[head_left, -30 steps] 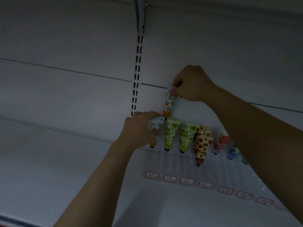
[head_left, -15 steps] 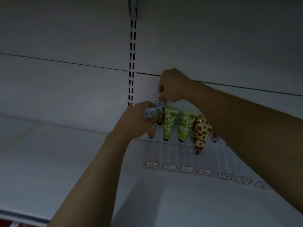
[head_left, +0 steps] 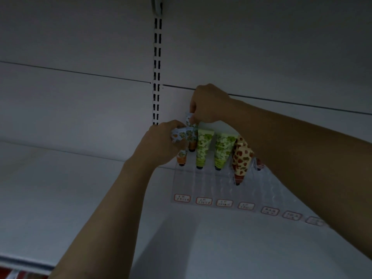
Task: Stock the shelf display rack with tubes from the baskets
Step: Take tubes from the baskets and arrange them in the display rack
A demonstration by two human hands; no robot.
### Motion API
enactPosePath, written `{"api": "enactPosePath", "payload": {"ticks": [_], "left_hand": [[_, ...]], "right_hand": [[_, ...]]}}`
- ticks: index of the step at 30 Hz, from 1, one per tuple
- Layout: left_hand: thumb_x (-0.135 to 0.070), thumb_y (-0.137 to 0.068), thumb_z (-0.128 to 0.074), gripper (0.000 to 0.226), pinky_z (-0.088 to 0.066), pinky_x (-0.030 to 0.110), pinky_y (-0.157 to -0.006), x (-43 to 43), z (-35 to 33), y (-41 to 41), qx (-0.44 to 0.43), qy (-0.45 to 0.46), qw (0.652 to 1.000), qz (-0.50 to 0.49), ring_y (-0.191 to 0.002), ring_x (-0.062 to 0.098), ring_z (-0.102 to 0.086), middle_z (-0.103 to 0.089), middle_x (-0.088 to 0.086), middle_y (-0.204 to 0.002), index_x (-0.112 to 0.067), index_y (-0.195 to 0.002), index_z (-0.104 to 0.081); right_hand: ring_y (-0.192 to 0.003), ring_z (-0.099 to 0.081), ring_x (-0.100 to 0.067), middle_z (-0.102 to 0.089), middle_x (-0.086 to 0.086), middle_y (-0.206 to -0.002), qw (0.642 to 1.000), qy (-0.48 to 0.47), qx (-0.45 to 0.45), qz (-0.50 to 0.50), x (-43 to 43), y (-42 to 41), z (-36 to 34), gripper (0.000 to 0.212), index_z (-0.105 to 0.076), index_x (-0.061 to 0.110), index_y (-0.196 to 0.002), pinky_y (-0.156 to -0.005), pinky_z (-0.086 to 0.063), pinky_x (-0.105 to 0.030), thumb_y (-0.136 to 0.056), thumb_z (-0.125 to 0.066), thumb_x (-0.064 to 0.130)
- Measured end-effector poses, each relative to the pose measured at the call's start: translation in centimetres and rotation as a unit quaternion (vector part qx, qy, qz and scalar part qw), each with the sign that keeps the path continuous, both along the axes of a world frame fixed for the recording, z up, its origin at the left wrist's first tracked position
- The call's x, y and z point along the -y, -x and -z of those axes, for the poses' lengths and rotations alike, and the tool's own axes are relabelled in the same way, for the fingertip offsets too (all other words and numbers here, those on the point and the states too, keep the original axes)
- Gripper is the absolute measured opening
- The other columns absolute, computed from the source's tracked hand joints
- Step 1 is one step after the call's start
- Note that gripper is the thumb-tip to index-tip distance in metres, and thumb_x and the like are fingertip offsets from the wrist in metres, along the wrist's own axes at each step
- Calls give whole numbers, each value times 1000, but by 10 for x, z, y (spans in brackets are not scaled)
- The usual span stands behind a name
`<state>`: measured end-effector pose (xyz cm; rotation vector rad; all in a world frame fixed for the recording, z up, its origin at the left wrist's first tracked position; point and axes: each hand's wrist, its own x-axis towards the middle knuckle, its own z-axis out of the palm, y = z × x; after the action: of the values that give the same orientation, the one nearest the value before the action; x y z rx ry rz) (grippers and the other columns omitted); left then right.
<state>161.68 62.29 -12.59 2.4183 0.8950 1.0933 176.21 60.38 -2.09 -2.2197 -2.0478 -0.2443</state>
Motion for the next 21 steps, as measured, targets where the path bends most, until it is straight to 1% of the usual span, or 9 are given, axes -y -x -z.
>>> {"api": "enactPosePath", "payload": {"ticks": [2, 5, 10, 12, 13, 15, 17, 19, 21], "left_hand": [[-33, -92, -60, 22, -41, 2, -57, 3, -4, -1, 3, 23, 1000, -7, -65, -1, -57, -65, -6, -84, -18, -107, -65], [-33, -99, -46, 28, -37, 2, -51, 3, -10, -4, 29, 73, 997, -15, -64, 1, -54, -66, -2, -86, -14, -102, -66], [-32, -94, -55, 23, -34, 4, -43, 0, -18, -8, 45, 158, 986, -7, -59, 3, -51, -59, -4, -72, -11, -92, -65], [-26, -93, -55, 25, -49, 11, -57, -2, -18, -13, 82, 206, 975, 0, -64, 14, -57, -63, 8, -76, -3, -90, -63], [-22, -93, -55, 23, -57, 23, -68, -3, -19, -14, 111, 258, 960, 9, -70, 18, -60, -64, 13, -81, 0, -88, -62], [-17, -94, -54, 20, -60, 37, -70, -4, -24, -11, 156, 365, 917, 29, -76, 18, -63, -66, 11, -86, -3, -84, -64], [-21, -98, -51, 24, -59, 31, -66, -6, -24, -1, 148, 382, 910, 68, -79, 15, -65, -69, 6, -87, -9, -87, -70], [-26, -100, -48, 28, -58, 29, -70, -6, -21, 10, 141, 366, 913, 109, -82, 12, -67, -72, 4, -91, -12, -97, -72], [-26, -100, -48, 29, -59, 32, -76, -9, -15, 18, 163, 393, 896, 131, -87, 15, -68, -72, 5, -97, -10, -104, -71]], "right_hand": [[-80, -68, -23, -72, -12, -93, 1000, 20, -11, 9, 2, 0, -2, 37, -72, 1, -100, -74, -59, -35, -79, -77, 31], [-71, -70, -23, -72, -13, -85, 999, 28, -28, 14, 5, 1, -4, 33, -72, 0, -98, -68, -60, -35, -80, -76, 28], [-67, -67, -23, -71, -14, -84, 999, 41, -10, 23, -2, 7, -4, 26, -70, -1, -95, -62, -59, -31, -82, -74, 21], [-71, -67, -23, -70, -14, -88, 998, 58, -3, 18, -2, 7, -3, 24, -70, -1, -95, -63, -58, -31, -85, -70, 21], [-77, -67, -25, -70, -14, -93, 998, 56, 4, 8, -2, 6, -2, 24, -70, 0, -97, -68, -58, -33, -86, -68, 20], [-90, -65, -27, -69, -13, -102, 999, 33, 16, -19, -2, 5, 1, 25, -70, -1, -102, -77, -56, -34, -88, -64, 20], [-90, -63, -27, -68, -14, -101, 999, 21, 22, -31, 1, 6, 4, 25, -70, -1, -100, -72, -52, -30, -88, -63, 19], [-89, -63, -27, -68, -14, -101, 999, 26, 27, -38, 4, 7, 3, 23, -69, -2, -101, -67, -50, -29, -88, -62, 17], [-93, -62, -25, -64, -10, -105, 998, 33, 20, -50, 8, 7, 2, 23, -66, 2, -108, -66, -47, -26, -89, -62, 16]]}}
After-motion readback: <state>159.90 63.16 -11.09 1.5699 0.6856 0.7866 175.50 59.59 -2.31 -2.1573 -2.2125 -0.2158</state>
